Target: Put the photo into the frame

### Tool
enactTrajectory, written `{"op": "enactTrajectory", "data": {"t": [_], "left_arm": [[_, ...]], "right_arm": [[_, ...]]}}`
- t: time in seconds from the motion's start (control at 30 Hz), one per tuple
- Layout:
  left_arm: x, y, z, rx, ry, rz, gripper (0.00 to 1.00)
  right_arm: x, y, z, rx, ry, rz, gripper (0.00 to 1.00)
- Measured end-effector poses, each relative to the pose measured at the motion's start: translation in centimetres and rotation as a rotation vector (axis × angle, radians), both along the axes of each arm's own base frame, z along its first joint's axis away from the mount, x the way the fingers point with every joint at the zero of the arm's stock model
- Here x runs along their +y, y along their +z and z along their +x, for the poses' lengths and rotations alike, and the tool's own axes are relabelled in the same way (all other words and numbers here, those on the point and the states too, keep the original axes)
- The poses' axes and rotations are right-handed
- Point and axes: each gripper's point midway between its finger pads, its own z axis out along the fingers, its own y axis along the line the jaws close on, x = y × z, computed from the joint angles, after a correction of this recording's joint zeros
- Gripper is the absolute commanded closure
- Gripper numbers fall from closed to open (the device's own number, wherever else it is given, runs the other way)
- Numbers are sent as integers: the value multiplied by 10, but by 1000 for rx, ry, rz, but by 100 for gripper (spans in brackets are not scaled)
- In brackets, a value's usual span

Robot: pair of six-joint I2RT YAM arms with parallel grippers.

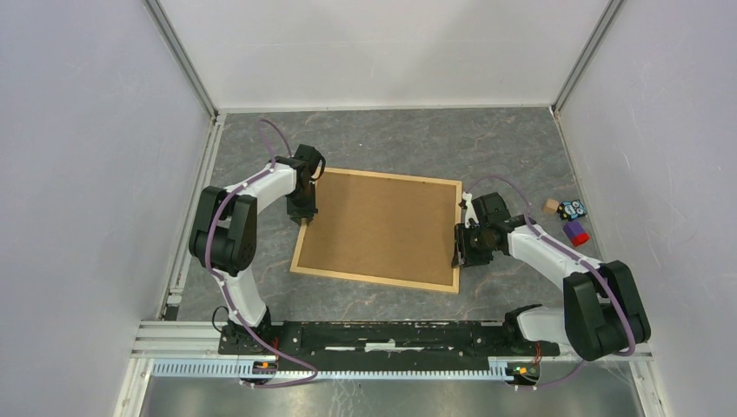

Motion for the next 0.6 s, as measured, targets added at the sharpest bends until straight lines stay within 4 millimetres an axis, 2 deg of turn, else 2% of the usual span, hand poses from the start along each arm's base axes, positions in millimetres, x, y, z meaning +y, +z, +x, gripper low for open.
{"op": "enactTrajectory", "data": {"t": [0.27, 0.6], "left_arm": [[0, 0, 0, -1, -2, 5, 98], [0, 0, 0, -3, -4, 8, 98]], "right_arm": [[-6, 15, 5, -17, -7, -36, 59], [-5, 8, -1, 16, 6, -49, 61]]}}
